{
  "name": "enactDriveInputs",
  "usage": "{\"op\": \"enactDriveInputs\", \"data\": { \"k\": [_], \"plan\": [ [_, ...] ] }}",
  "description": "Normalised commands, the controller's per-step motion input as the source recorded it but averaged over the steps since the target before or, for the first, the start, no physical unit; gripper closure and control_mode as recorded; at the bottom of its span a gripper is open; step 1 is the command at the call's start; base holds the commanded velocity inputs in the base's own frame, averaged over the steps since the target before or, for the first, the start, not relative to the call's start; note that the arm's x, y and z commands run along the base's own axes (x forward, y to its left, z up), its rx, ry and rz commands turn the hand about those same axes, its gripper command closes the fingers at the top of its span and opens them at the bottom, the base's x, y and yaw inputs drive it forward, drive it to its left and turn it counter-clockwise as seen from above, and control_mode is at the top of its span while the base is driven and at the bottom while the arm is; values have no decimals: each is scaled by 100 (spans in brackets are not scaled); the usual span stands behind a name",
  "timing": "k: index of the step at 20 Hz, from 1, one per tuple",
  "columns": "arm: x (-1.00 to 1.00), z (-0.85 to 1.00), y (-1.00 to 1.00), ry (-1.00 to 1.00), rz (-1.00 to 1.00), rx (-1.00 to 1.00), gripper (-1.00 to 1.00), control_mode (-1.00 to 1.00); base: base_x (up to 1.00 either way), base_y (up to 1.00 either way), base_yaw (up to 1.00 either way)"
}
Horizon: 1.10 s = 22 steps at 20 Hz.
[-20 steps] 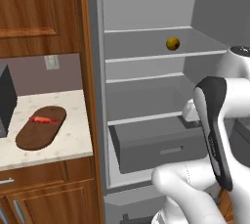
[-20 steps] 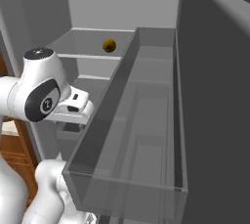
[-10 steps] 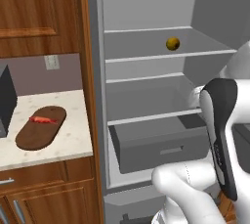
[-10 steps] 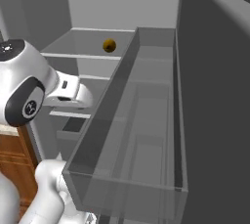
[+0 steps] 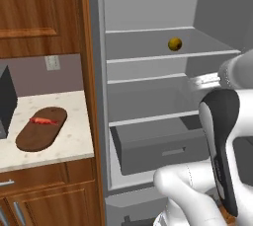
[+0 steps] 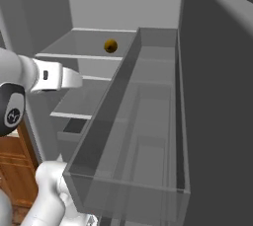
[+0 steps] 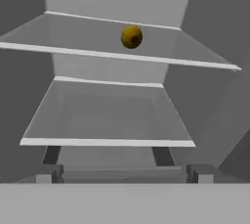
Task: Retrieve a lemon from the fridge and place it on the cutting board with the fish.
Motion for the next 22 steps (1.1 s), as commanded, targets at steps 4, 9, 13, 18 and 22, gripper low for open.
{"op": "enactDriveInputs", "data": {
  "k": [4,9,13,18,22],
  "plan": [
    [7,78,-2,-2,0,1,-100,-100,0,0,0],
    [7,64,-7,0,0,9,-100,-100,0,0,0],
    [29,-3,-3,2,0,4,-100,-100,0,0,0],
    [19,-21,-7,-1,-2,1,-100,-100,0,0,0],
    [25,-8,0,-6,-8,0,-100,-100,0,0,0]
  ]
}}
